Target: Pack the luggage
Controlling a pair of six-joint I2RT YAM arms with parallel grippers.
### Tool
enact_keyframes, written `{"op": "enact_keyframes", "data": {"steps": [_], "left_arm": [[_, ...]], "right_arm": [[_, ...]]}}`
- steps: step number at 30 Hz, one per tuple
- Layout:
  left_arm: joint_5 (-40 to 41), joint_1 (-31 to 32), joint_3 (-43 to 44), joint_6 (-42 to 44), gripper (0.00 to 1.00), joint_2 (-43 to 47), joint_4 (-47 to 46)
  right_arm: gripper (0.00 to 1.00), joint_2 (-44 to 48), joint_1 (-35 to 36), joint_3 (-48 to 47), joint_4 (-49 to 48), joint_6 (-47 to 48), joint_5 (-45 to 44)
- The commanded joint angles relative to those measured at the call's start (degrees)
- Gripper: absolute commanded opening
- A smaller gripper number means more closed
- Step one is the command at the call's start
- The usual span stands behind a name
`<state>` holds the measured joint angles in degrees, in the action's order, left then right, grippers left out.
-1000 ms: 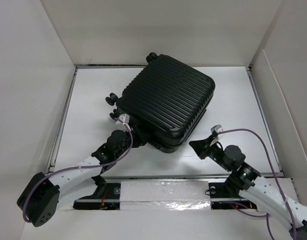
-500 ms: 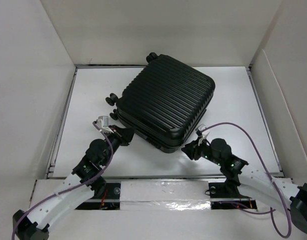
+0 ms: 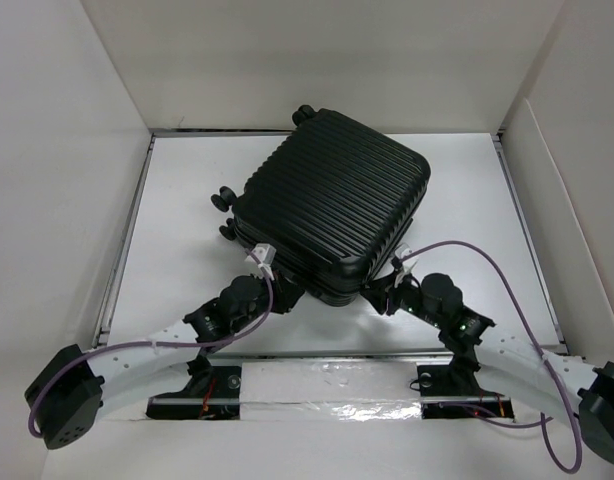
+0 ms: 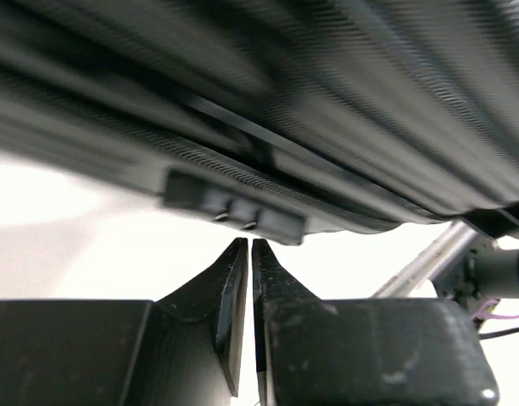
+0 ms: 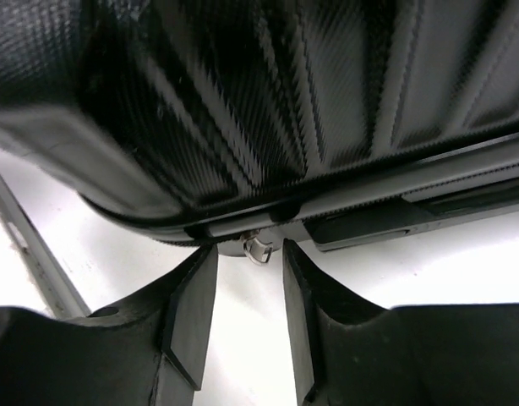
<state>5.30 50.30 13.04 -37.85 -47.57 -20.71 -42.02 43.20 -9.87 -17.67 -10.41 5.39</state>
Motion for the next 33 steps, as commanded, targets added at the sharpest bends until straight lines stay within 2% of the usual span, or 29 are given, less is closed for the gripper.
{"op": "enact_keyframes", "data": {"steps": [1, 5, 6, 10, 15, 20, 25, 26, 27, 30, 31, 33], "left_arm": [[1.65, 1.55, 3.57, 1.81, 0.04, -2.51, -8.28], [0.24, 2.78, 4.45, 2.16, 0.05, -6.74, -12.59], [-0.46, 2.78, 5.06, 2.34, 0.06, -7.79, -13.38], [-1.43, 3.31, 7.00, 3.30, 0.06, -13.06, -17.16], [-0.65, 3.31, 10.33, 3.66, 0.06, -18.07, -21.38], [3.04, 3.83, 13.06, 1.73, 0.06, -22.47, -24.99], [3.84, 3.84, 17.10, -0.47, 0.07, -28.79, -26.92], [3.75, 4.36, 17.54, -0.74, 0.07, -29.68, -27.54], [3.06, 4.36, 18.51, -0.91, 0.07, -30.73, -28.24], [1.91, 5.67, 20.88, -1.09, 0.07, -34.77, -29.65], [1.82, 5.68, 21.50, -1.09, 0.07, -35.22, -29.65], [1.91, 6.21, 22.47, -0.48, 0.14, -35.75, -29.30]], "right_arm": [[0.40, -2.44, 0.39, -4.02, -4.48, 2.50, -0.64], [0.27, -4.47, 0.39, -4.46, -6.49, 2.50, -0.99], [0.18, -4.74, 0.39, -4.46, -6.67, 2.42, -1.43], [0.00, -5.70, 0.39, -4.37, -7.55, 1.54, -1.87], [0.00, -3.34, 3.72, -3.23, -6.16, -1.88, -3.01], [0.00, -1.57, 12.41, -6.30, 8.05, -4.95, -5.12], [0.00, -6.57, 21.73, -13.85, 15.64, -8.92, -5.30], [0.00, -7.37, 23.40, -15.25, 16.26, -9.44, -8.61], [0.00, -8.42, 25.68, -16.49, 15.66, -9.88, -9.68], [0.00, -13.78, 26.23, -20.62, 7.43, -10.50, -15.11], [0.00, -15.27, 26.23, -20.98, 7.39, -10.94, -15.14], [0.00, -19.23, 26.23, -21.07, 0.12, -11.73, -21.36]]}}
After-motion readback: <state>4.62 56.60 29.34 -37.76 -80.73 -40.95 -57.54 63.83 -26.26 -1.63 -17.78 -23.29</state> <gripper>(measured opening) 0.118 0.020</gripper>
